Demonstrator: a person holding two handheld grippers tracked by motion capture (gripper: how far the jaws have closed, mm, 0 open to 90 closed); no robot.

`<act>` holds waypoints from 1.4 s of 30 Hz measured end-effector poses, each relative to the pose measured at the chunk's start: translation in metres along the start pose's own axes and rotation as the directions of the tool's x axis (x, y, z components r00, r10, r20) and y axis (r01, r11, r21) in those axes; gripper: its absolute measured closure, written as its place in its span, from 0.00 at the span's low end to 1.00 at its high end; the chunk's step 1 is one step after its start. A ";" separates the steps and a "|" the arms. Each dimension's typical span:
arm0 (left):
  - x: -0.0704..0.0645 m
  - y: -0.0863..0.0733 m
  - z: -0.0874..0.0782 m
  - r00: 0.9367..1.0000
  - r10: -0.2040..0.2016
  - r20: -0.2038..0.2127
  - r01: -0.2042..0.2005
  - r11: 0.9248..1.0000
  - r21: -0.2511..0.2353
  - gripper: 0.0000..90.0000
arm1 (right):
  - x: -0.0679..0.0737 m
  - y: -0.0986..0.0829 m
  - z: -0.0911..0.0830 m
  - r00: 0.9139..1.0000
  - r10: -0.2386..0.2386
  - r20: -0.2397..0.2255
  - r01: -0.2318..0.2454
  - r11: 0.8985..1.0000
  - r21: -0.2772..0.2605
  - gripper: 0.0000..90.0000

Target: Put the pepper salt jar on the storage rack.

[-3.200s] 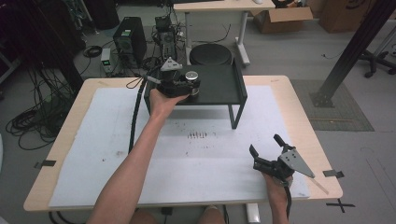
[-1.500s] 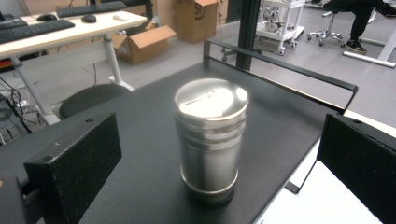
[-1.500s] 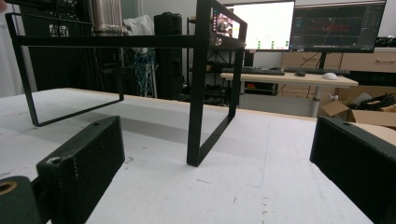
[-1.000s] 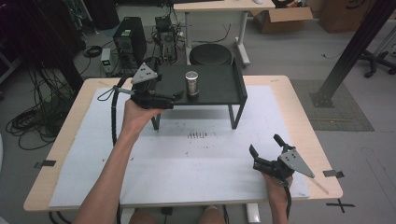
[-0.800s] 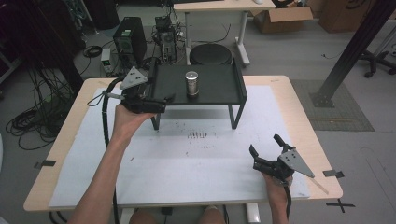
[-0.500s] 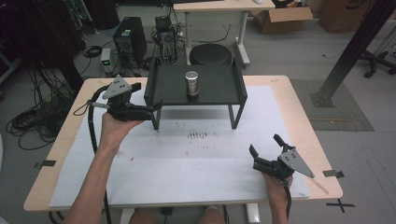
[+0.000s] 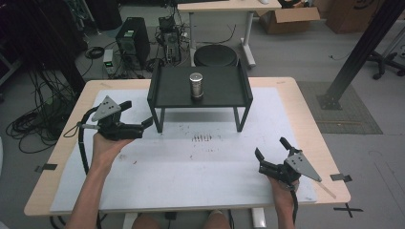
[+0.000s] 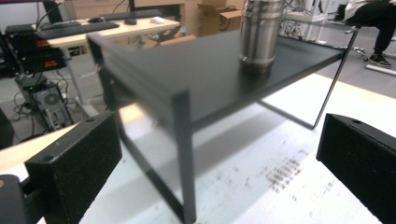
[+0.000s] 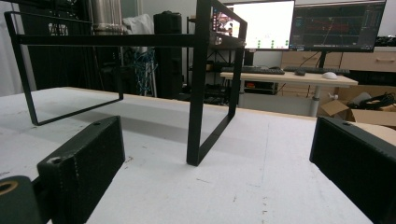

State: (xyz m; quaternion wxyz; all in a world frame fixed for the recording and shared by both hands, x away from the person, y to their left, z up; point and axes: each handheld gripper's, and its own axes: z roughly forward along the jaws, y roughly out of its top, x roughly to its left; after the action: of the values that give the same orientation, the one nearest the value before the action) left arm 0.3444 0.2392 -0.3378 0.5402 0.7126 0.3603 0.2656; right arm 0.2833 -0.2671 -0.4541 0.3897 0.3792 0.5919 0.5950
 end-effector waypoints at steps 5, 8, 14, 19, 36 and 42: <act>0.011 -0.021 -0.011 0.999 -0.031 -0.025 0.030 0.999 -0.014 0.01 | 0.000 0.000 0.000 1.000 -0.001 -0.001 0.001 1.000 0.001 0.03; 0.017 -0.030 -0.018 0.998 -0.050 -0.040 0.049 0.998 -0.026 0.01 | 0.000 0.000 0.000 1.000 0.000 0.000 0.000 1.000 0.000 0.03; 0.026 -0.052 -0.032 0.995 -0.061 -0.073 0.060 0.998 -0.023 0.01 | 0.000 0.000 0.000 1.000 0.000 0.000 0.000 1.000 0.000 0.03; 0.030 -0.071 -0.039 0.994 -0.049 -0.096 0.048 0.999 -0.010 0.01 | 0.000 0.000 0.000 1.000 0.000 0.000 0.000 1.000 0.000 0.03; 0.037 -0.122 -0.058 0.989 -0.057 -0.138 0.047 0.996 -0.073 0.01 | 0.000 0.000 0.000 1.000 -0.001 0.000 0.001 1.000 0.000 0.03; 0.035 -0.134 -0.065 0.987 -0.062 -0.147 0.041 0.989 -0.141 0.02 | 0.000 0.000 0.000 1.000 -0.002 0.000 0.002 1.000 0.001 0.03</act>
State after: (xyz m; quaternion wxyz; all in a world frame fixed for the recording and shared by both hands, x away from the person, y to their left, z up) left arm 0.2848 0.3259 -0.4490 0.5659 0.6419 0.3995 0.3288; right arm 0.2831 -0.2670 -0.4541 0.3903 0.3787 0.5925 0.5943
